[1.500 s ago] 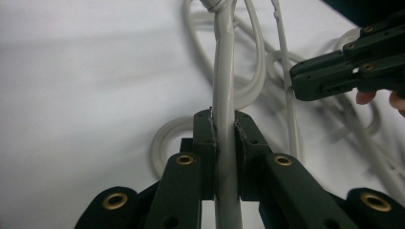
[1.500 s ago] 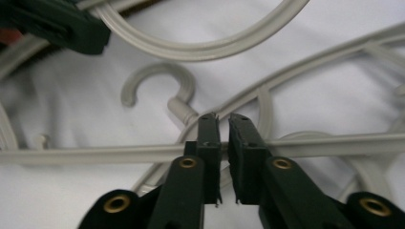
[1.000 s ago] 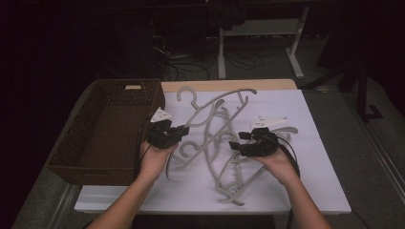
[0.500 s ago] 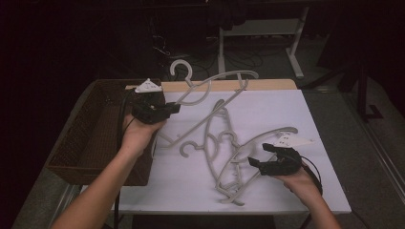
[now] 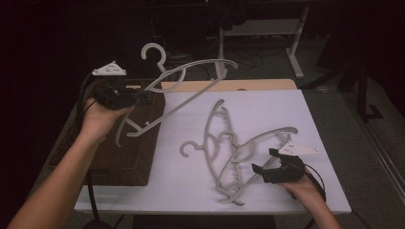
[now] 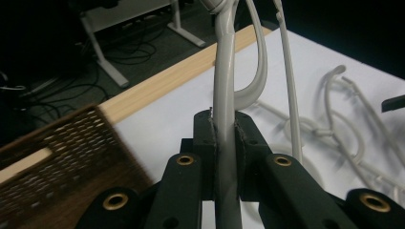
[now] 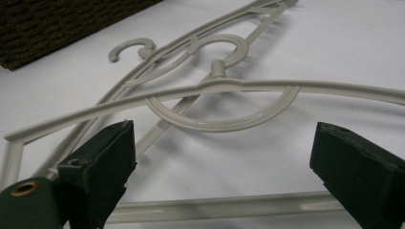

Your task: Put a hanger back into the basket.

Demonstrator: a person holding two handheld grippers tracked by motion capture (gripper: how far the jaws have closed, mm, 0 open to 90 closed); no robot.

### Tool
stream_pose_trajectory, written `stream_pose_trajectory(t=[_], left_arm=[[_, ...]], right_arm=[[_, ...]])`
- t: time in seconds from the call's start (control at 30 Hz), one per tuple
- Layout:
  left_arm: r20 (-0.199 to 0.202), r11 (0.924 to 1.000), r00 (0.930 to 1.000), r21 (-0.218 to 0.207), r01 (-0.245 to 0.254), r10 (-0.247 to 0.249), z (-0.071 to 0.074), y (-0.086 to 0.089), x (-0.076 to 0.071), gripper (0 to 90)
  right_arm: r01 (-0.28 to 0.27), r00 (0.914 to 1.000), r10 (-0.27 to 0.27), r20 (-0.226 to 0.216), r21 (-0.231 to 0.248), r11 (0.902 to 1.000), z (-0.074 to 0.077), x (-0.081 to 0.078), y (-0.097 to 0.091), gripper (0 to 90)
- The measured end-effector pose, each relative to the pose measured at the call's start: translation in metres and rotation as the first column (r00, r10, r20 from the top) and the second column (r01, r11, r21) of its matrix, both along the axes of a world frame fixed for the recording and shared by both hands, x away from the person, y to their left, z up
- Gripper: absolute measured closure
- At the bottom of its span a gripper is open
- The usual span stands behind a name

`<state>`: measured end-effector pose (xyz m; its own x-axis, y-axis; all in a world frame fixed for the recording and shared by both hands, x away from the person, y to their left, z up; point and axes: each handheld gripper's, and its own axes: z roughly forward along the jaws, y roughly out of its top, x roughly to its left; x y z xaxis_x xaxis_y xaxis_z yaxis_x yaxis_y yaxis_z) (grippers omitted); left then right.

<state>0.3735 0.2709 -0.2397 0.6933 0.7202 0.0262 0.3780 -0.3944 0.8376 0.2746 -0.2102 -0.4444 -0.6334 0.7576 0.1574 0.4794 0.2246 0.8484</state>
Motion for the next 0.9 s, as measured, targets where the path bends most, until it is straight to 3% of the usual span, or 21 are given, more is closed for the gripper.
stream_pose_trajectory(t=[0.23,0.37,0.5,0.73,0.9], left_arm=[[0.010,0.9977,0.9988,0.048,-0.049,0.048,0.004,0.049,-0.002,82.1],[0.022,0.9888,0.9937,0.099,-0.112,0.110,0.002,0.076,-0.004,82.1],[0.016,0.9811,0.9883,0.119,-0.152,0.152,-0.004,0.103,-0.006,82.1],[0.002,0.9654,0.9730,0.124,-0.229,0.231,-0.021,0.146,-0.009,82.1],[-0.008,0.9473,0.9576,0.148,-0.284,0.288,-0.032,0.172,-0.013,82.1]], right_arm=[[0.000,0.9999,0.000,-0.011,-0.013,0.9999,-0.003,0.003,0.001,4.7],[0.001,1.0000,-0.001,-0.007,-0.031,0.9995,-0.003,0.003,0.002,4.6],[0.005,1.0000,-0.006,-0.006,-0.034,0.9994,-0.003,0.003,0.002,4.6],[0.009,0.9999,-0.009,-0.006,-0.042,0.9991,-0.004,0.005,0.003,4.6],[0.014,0.9999,-0.014,-0.003,-0.047,0.9988,-0.004,0.005,0.003,4.6]])
